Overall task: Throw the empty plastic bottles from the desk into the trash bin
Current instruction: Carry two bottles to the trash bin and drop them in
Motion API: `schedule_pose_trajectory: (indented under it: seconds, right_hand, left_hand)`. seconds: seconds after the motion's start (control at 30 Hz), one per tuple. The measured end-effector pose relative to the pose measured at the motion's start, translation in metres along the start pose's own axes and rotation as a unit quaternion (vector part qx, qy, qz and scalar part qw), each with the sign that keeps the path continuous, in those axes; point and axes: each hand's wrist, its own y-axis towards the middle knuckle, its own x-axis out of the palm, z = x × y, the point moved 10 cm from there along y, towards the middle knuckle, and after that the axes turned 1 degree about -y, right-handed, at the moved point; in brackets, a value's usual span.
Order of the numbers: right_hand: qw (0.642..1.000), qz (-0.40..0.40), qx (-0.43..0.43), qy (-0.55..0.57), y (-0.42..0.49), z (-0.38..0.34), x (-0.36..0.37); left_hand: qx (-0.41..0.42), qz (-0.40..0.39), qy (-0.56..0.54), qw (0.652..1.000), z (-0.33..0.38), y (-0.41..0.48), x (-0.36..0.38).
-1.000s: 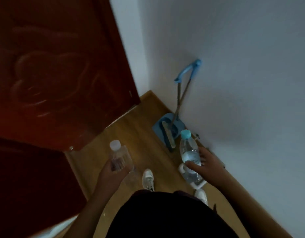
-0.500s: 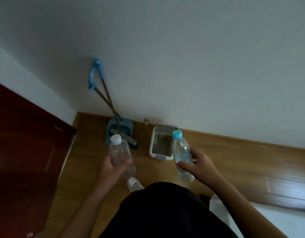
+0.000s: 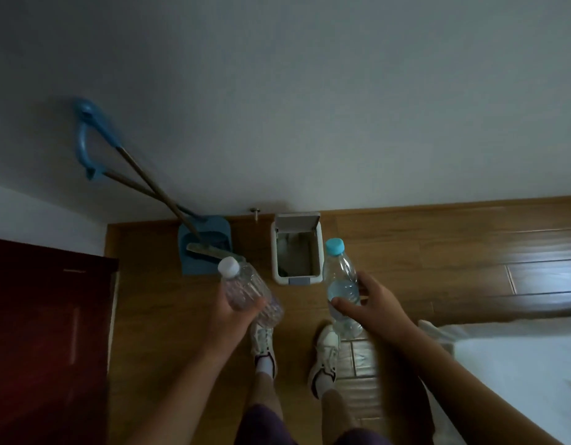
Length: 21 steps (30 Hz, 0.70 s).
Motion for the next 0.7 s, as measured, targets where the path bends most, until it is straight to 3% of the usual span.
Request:
schedule_pose_trajectory:
  seconds: [0.27,0.43,0.7]
  right_hand:
    - [0.996,0.034,0.044,0.066,0.137,0.081,0.072]
    - [0.992,0.052,0.057,0.096,0.204,0.136,0.114]
    - [0.978,0.135,0.029,0.158,0.259,0.148,0.124]
  left_hand:
    - [-0.033,-0.023,0.031,0.999,-0.071,0.167,0.052]
    - [-0.016,0.010,0.032,0.999,-0.118,0.266,0.082]
    - [0.049,0.026,0.065,0.996,-0.140,0.320,0.110]
